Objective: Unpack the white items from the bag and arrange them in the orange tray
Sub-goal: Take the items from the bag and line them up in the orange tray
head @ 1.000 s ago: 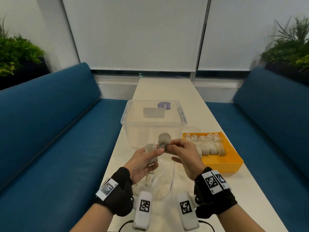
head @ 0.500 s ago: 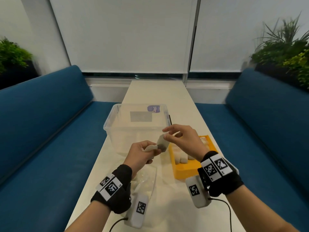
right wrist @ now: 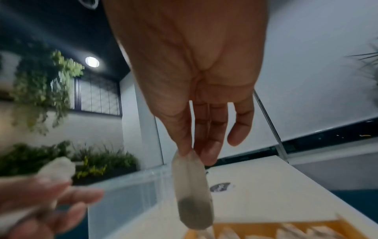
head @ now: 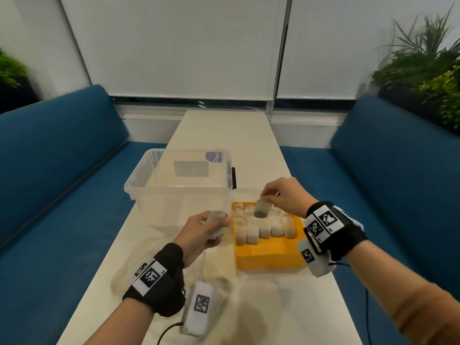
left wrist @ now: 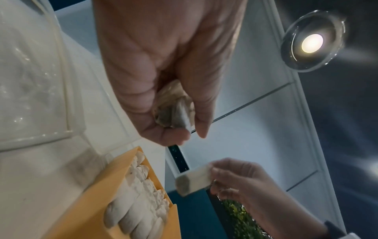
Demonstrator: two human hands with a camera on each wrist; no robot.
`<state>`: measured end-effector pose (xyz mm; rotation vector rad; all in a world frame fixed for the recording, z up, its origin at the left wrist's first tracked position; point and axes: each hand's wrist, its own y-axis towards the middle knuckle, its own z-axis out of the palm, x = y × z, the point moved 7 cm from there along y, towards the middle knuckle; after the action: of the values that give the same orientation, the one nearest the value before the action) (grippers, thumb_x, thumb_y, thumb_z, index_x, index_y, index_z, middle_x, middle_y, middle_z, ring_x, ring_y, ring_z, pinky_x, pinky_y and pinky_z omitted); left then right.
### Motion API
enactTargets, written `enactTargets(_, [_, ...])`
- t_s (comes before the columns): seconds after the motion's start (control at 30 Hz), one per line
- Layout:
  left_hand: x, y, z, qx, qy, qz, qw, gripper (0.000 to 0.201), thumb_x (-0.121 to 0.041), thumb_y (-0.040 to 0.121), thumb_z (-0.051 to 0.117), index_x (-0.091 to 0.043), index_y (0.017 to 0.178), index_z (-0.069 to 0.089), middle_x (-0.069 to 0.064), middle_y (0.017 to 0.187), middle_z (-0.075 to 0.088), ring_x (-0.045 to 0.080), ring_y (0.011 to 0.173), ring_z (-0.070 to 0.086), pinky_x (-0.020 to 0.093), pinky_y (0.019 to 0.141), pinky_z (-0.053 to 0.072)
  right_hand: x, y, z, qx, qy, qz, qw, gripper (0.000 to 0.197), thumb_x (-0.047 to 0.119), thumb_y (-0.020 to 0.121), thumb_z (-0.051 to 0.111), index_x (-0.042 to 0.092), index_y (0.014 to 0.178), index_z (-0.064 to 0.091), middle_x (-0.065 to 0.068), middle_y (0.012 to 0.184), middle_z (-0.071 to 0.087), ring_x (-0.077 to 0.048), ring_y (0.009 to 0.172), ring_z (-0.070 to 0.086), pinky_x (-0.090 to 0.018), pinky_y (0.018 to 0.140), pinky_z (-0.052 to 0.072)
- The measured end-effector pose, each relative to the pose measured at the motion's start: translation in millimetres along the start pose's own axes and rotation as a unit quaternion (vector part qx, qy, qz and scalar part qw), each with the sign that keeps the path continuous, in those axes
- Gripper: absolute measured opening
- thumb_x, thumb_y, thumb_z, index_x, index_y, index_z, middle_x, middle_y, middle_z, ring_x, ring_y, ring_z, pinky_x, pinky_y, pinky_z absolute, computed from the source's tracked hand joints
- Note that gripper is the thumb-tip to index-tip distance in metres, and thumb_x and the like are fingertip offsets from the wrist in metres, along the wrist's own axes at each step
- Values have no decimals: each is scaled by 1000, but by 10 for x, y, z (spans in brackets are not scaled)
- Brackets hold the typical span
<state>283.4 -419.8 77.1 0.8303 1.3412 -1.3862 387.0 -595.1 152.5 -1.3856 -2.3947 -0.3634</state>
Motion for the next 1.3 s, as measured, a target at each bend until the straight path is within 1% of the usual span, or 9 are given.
enactTargets(0.17, [74,41,5,-9,-14,-22,1000,27,-15,84,71,-4,108,67,6,96,56,12,73,53,19,60,51,-335,53,625,254,-103,45,961,17,21,88,64,11,100,71,-10,92,73,-17,73,62,-28,73,52])
enactTargets(0.27, [114,56,11,-13,-25,-29,999,31,-14,84,70,-2,112,65,8,93,52,12,72,50,20,62,50,-450,87,904,313,-123,52,940,18,22,89,64,10,103,70,-10,83,73,-12,63,62,-22,63,50])
enactTargets(0.37, [132,64,14,-19,-26,-30,999,33,-13,85,69,0,115,64,7,93,55,12,74,52,21,63,50,-547,253,1040,286,-135,59,947,16,15,89,64,8,101,71,-5,72,68,-16,66,63,-30,73,56])
enactTargets(0.47, [161,61,15,-28,-25,-34,999,32,-12,85,69,0,114,64,7,95,57,13,76,54,22,63,51,-633,433,1084,235,-166,53,956,12,14,84,67,12,95,73,-9,96,71,-28,94,66,-39,87,54])
enactTargets(0.57, [200,44,1,-40,-25,-38,998,29,-13,85,69,-1,111,65,7,98,59,13,77,54,22,63,50,-679,516,1119,212,-159,58,963,14,10,86,64,7,96,72,-13,103,70,-31,99,64,-39,87,54])
enactTargets(0.9, [283,6,83,-38,-95,-66,993,32,-19,90,64,-1,116,61,12,103,62,14,78,59,21,65,55,-771,552,967,129,-82,64,986,16,3,87,57,6,97,69,-15,104,67,-30,91,66,-34,81,55])
enactTargets(1.03, [255,-1,173,-30,-140,-82,986,39,-36,92,59,-3,114,58,17,102,65,21,87,62,25,70,59,-650,486,682,83,-34,41,995,19,4,86,55,9,97,69,-14,107,64,-28,94,62,-31,82,50])
enactTargets(1.17, [219,8,262,-13,-165,-97,981,57,-52,92,49,-1,115,58,19,105,66,23,91,63,30,79,58,-179,272,363,46,39,-39,997,17,12,89,58,9,101,70,-9,100,68,-19,87,61,-20,76,42])
enactTargets(1.3, [183,8,355,15,-196,-105,975,66,-58,90,45,0,121,55,21,107,64,23,85,65,29,76,58,223,17,332,81,147,-74,983,23,32,90,61,19,108,66,1,93,71,-11,71,67,-17,72,49])
